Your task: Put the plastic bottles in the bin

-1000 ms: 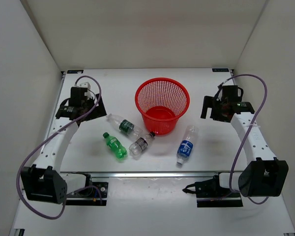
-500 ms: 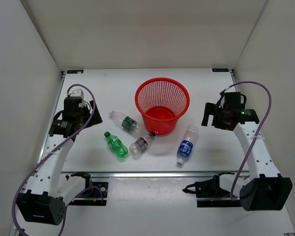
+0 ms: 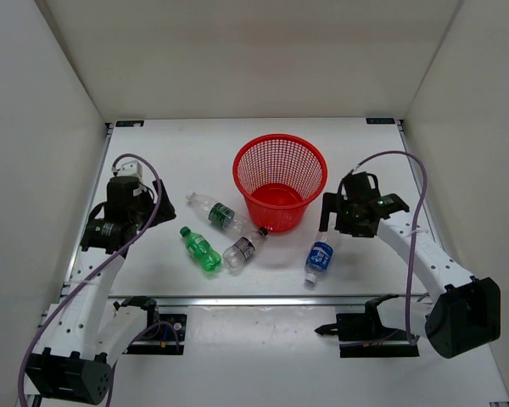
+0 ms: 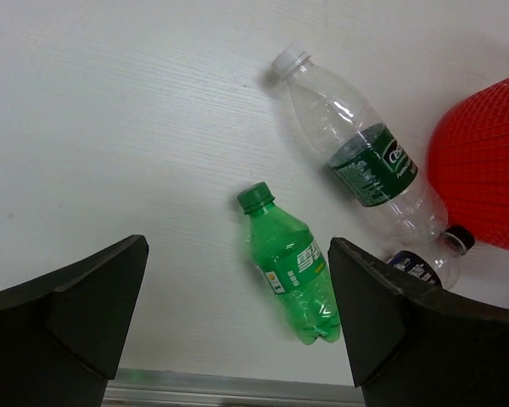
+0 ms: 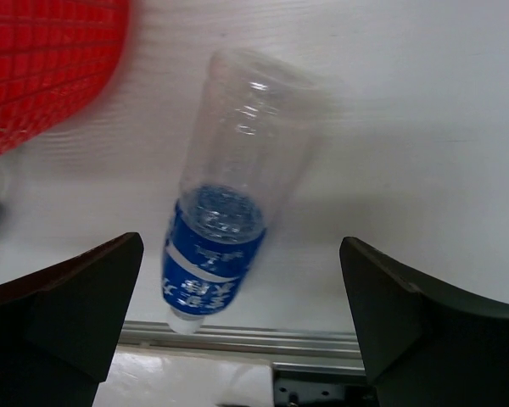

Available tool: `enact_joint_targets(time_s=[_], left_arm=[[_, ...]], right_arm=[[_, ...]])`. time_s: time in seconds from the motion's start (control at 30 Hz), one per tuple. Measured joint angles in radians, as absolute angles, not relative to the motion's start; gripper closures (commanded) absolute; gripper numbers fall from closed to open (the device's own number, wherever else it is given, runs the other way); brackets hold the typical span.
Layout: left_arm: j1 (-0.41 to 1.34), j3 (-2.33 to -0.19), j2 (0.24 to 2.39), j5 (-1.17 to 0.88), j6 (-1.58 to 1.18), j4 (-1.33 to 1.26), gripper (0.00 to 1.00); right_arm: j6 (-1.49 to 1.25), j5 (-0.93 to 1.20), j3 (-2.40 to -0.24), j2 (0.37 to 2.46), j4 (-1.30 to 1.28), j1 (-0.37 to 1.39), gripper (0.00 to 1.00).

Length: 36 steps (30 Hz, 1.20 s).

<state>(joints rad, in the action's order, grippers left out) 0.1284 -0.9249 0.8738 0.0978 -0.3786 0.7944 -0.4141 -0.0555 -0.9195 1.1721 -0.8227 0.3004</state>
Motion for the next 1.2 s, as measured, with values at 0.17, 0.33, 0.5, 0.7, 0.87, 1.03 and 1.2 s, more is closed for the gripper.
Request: enact_joint_targets(time_s=[0.17, 0.33, 0.5, 0.7, 0.87, 1.03, 1.2], left_arm=[[0.128, -0.911, 0.874, 0.098, -0.379, 0.820, 0.01], [0.129, -0.910, 0.873, 0.094, -0.382, 0.822, 0.02], [0.137, -0.900, 0.874, 0.076, -0.397, 0.821, 0.01], [0.140, -0.883, 0.864, 0.070, -0.411, 0.830, 0.01], [0.140, -0.877, 0.838, 0.071, -0.416, 0.848, 0.01], [0.140, -0.871, 0.828, 0.071, -0.420, 0.864, 0.01], [0.141, -0.855, 0.818, 0.071, -0.423, 0.864, 0.01]], right_arm=[[-0.528, -0.061, -0.824, 1.172, -0.703, 0.339, 0.06], [-0.619, -0.067, -0.664, 1.143, -0.609, 0.334, 0.11], [-0.672, -0.120, -0.614, 1.151, -0.561, 0.381, 0.35], [-0.716, -0.157, -0.590, 1.136, -0.506, 0.383, 0.75], [-0.673, -0.209, -0.615, 1.061, -0.571, 0.293, 0.79], [-0.525, -0.265, -0.871, 1.017, -0.643, 0.146, 0.82], [-0.336, -0.407, -1.235, 1.057, -0.533, 0.309, 0.79]])
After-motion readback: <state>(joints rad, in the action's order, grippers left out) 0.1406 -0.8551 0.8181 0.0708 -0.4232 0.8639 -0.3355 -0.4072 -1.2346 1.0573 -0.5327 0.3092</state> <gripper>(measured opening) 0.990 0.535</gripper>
